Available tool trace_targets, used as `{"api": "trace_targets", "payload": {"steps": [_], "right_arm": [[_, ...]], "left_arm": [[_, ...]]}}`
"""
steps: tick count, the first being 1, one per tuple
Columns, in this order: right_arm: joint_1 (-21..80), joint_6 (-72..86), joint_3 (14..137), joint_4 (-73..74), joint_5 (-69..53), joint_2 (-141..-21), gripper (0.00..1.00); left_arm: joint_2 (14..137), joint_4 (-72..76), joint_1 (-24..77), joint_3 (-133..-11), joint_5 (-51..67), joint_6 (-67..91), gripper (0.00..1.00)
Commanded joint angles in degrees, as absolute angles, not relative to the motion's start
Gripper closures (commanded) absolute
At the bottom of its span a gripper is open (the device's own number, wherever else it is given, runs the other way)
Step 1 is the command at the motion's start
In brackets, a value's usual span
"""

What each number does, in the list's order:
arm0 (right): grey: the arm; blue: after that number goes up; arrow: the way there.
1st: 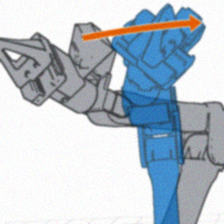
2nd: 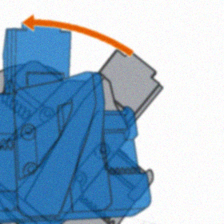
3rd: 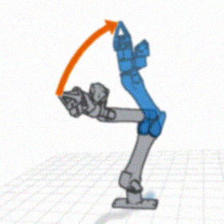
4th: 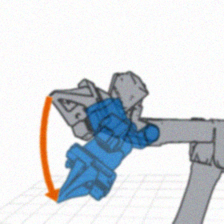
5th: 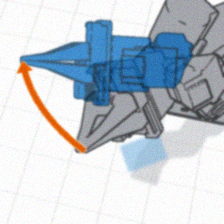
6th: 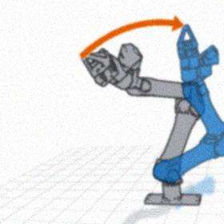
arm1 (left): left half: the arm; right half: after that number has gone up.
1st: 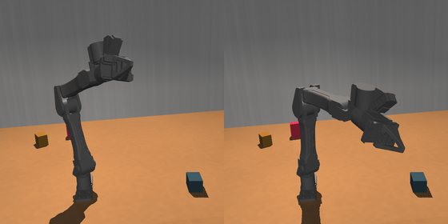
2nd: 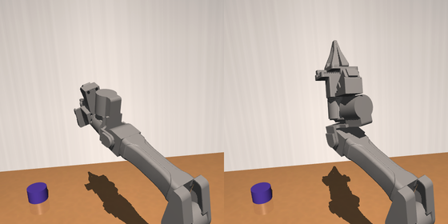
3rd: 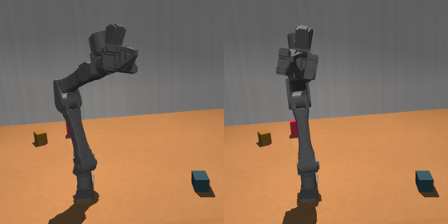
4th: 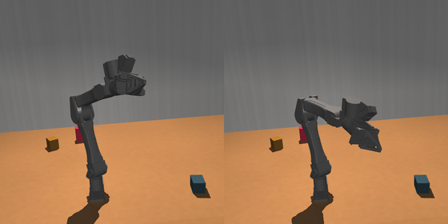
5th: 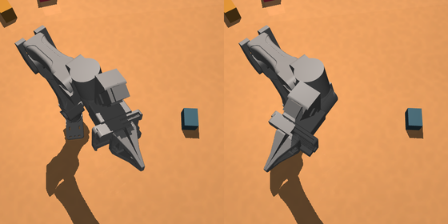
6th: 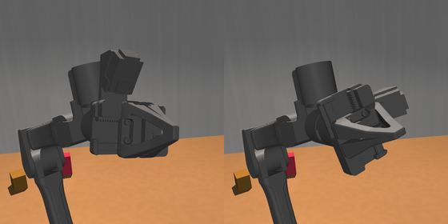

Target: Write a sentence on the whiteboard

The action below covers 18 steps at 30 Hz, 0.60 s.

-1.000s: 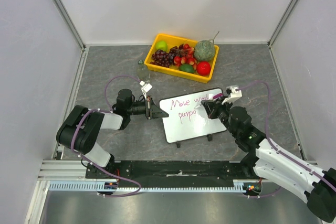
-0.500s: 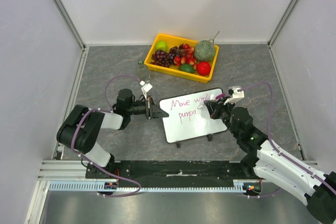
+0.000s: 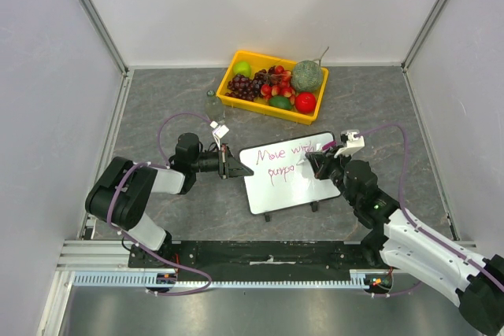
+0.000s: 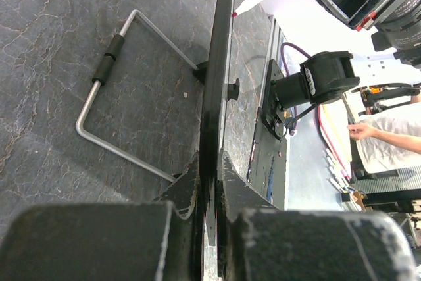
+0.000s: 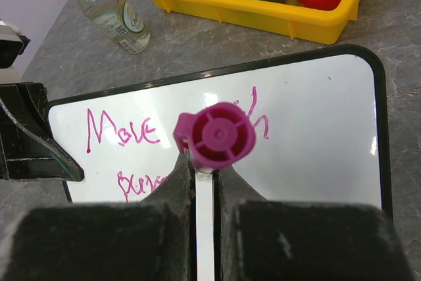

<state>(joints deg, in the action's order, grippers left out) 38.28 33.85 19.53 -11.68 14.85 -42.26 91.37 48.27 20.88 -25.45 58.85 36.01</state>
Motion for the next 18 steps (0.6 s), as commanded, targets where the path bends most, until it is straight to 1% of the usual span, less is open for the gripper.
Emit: {"api": "trace_targets", "payload": {"steps": [1,6,18], "right_arm": [[37.97,32.87,18.81,-12.66,13.8,-43.33,1.0],[37.97,32.52,18.46,-12.3,12.83,-43.95,1.0],[37.79,31.73,17.67,-8.53,14.94,-40.52,1.0]], "left_arm": [[93.08,44.03,22.06,-25.14,57.48,30.67,0.98],[93.25,43.95,22.24,-25.22,57.48,30.59,0.98],[93.6,43.86,22.41,-25.49,57.48,30.59,0.98]]}}
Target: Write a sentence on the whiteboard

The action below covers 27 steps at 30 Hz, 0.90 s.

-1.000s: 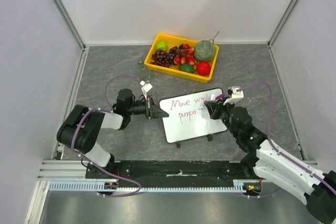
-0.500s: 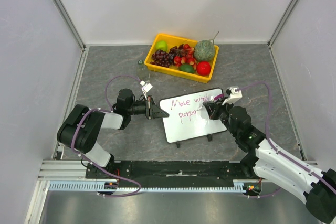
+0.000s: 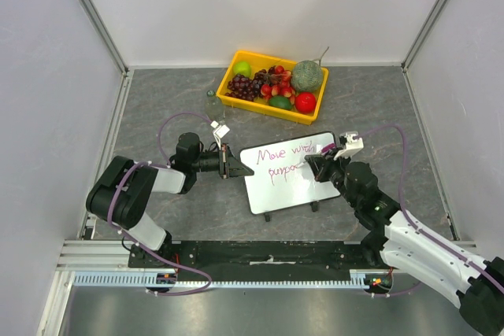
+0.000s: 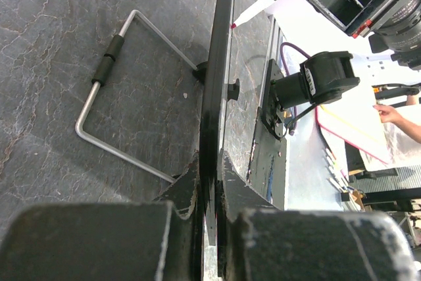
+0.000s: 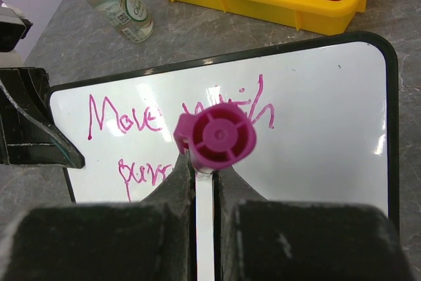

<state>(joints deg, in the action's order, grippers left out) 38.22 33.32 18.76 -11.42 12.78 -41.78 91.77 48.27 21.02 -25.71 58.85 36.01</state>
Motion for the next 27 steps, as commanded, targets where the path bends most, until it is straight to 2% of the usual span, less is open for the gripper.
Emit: {"api": "trace_targets", "payload": {"steps": [1,18,27], "right_arm": [[37.71,31.73,17.67,-8.18,15.12,-40.34,1.0],[37.7,33.31,16.88,-10.1,10.99,-40.34,1.0],[37.44,34.98,18.01,-12.04,8.97,-35.86,1.0]], "left_arm": [[93.52,43.86,22.33,-25.49,57.48,30.59,0.98],[93.6,43.59,22.33,-25.49,57.39,30.5,0.98],[93.6,43.42,22.41,-25.58,57.48,30.41,0.98]]}}
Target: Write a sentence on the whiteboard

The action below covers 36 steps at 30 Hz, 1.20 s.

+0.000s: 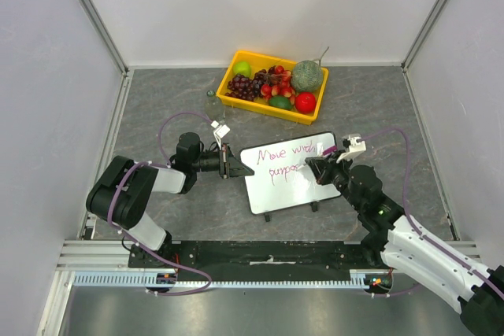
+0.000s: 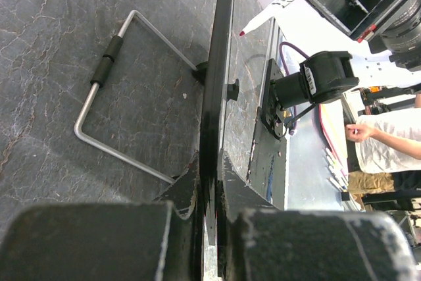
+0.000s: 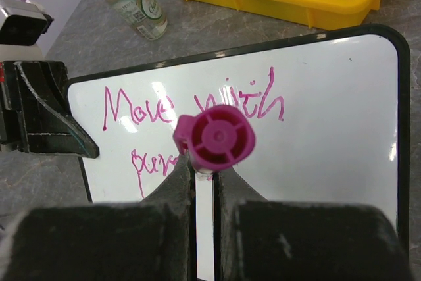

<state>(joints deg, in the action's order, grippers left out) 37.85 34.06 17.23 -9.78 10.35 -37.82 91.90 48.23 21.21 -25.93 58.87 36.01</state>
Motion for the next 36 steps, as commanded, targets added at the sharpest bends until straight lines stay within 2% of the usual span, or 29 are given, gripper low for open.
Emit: {"api": "trace_targets", "payload": {"steps": [1,36], "right_arm": [[37.35,34.98,18.02,-12.13,8.7,-35.51,1.0],[33.66,33.05,17.75,-9.23,15.47,-37.62,1.0]], "left_arm": [[93.6,43.42,22.5,-25.49,57.48,30.41,0.98],[93.34,43.15,22.5,-25.49,57.39,30.15,0.98]]}}
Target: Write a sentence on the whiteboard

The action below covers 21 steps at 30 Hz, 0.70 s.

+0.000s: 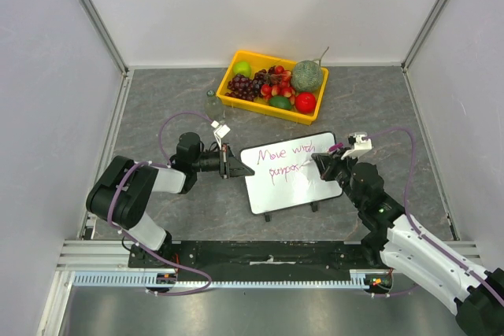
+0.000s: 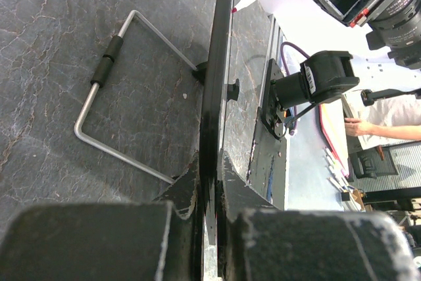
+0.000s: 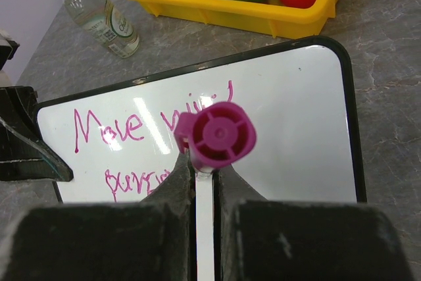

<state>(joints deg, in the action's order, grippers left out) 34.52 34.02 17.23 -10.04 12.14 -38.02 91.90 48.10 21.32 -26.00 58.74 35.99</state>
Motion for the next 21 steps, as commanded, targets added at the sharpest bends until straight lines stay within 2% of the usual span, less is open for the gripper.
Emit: {"api": "trace_targets", "payload": {"steps": [1,21], "right_arm": [[33.49,33.05,17.84,-9.14,15.47,-37.7,1.0],[33.4,32.61,20.48,-11.08,10.37,-41.84,1.0]], "left_arm": [[93.34,43.15,22.59,-25.49,57.39,30.15,0.98],[93.6,43.07,22.68,-25.66,57.39,30.23,0.98]]}}
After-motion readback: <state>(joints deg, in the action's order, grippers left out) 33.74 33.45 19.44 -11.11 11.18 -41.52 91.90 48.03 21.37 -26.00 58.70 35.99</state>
